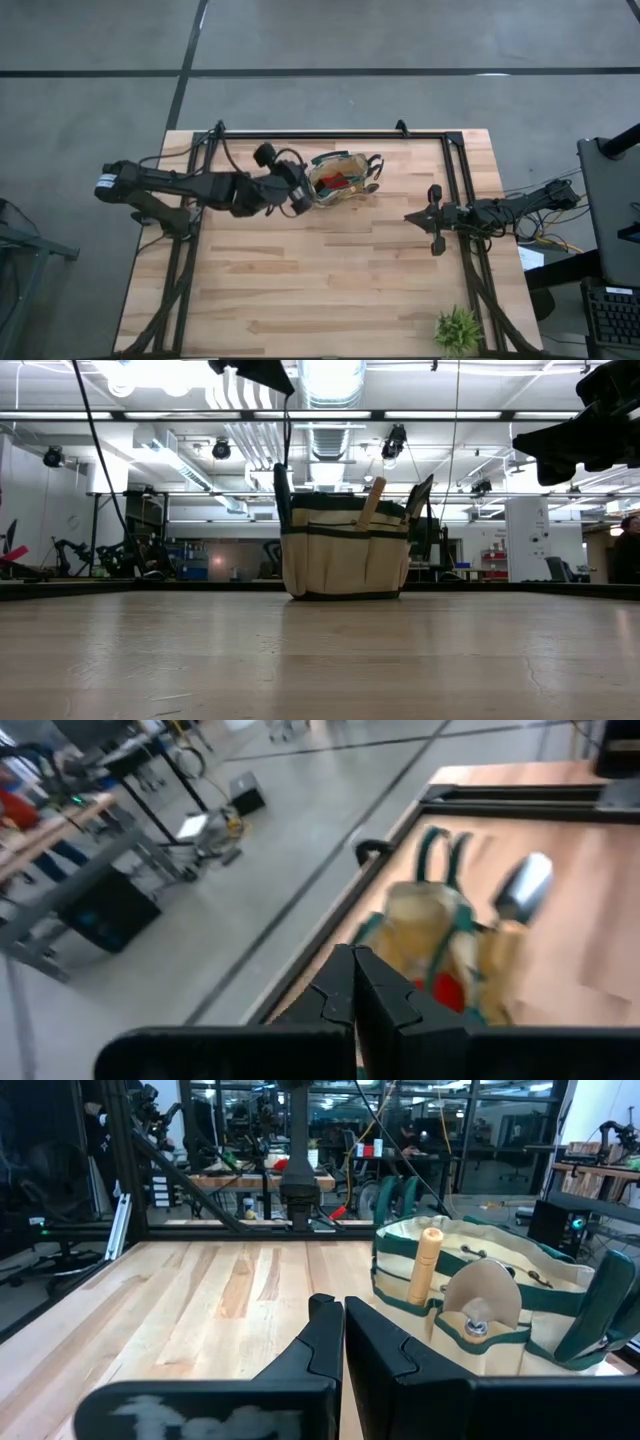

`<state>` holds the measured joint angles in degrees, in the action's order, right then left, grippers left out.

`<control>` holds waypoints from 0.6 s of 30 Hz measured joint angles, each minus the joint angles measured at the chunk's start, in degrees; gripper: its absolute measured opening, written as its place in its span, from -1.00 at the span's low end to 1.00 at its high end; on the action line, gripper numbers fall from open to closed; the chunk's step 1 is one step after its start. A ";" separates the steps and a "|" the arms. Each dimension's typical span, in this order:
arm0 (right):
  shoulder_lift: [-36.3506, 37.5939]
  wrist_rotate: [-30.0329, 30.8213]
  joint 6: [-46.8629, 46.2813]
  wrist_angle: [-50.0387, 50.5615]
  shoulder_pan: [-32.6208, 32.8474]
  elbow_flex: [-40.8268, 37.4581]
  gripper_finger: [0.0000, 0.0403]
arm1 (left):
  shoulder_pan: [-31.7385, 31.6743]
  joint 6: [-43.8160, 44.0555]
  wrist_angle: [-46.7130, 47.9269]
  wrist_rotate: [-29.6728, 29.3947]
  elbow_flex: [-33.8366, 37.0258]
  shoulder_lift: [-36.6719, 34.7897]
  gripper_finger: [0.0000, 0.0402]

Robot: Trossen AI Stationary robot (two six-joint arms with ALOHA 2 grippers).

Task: Pick & Place Garden tools in Gardening bag
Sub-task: Put the shear scissors into the gardening bag

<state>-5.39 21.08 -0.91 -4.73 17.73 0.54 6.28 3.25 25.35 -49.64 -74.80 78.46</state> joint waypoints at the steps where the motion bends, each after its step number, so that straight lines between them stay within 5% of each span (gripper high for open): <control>1: 0.00 -0.02 -0.06 0.00 0.00 0.00 -0.96 | 0.59 1.24 0.73 0.08 0.08 0.00 -1.00; 6: 0.00 -0.01 -0.06 0.00 0.00 0.00 -0.96 | 1.41 4.17 0.99 4.12 0.12 0.14 -1.00; 13: 0.00 0.00 -0.11 0.00 0.00 0.00 -0.96 | -1.88 -0.02 1.22 -1.83 0.12 0.85 -1.00; 18: 0.00 -0.02 -0.12 0.00 0.00 0.02 -0.96 | -6.72 2.10 1.05 -0.23 0.14 0.91 -1.00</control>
<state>-5.39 21.06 -1.03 -4.73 17.74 0.56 -0.44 5.35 26.40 -49.87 -74.65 79.37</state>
